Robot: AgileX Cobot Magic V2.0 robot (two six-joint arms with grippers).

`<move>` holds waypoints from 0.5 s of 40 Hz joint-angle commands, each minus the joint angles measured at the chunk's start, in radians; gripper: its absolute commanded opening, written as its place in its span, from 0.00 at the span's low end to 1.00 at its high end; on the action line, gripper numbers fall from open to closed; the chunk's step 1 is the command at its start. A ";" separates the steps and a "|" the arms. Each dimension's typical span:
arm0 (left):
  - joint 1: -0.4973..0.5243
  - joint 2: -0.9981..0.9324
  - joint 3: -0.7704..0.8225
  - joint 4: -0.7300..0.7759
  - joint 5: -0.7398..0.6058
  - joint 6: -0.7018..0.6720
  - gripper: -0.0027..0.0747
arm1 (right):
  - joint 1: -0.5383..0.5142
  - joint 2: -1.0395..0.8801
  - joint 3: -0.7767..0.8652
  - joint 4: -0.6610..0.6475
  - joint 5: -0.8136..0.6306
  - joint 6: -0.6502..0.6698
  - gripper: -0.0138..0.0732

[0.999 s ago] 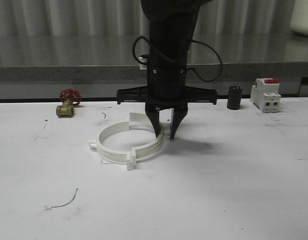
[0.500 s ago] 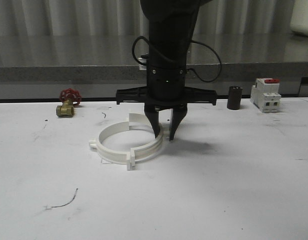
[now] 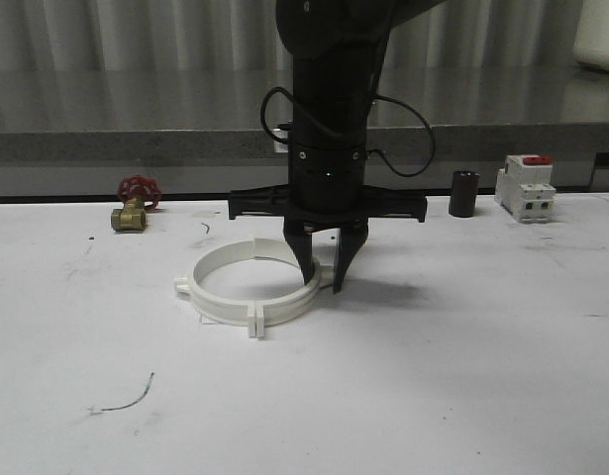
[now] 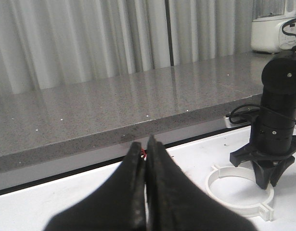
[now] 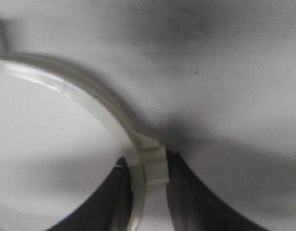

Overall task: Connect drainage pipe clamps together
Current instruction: 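Carry the half-ring to the placed one and press their ends together, then open the right gripper and lift it off the joined ring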

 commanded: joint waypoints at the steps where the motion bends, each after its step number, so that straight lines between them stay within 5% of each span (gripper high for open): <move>1: 0.001 0.010 -0.028 0.011 -0.069 -0.004 0.01 | -0.001 -0.053 -0.028 -0.001 -0.008 0.011 0.36; 20: 0.001 0.010 -0.028 0.011 -0.069 -0.004 0.01 | -0.001 -0.051 -0.029 -0.005 -0.014 0.018 0.36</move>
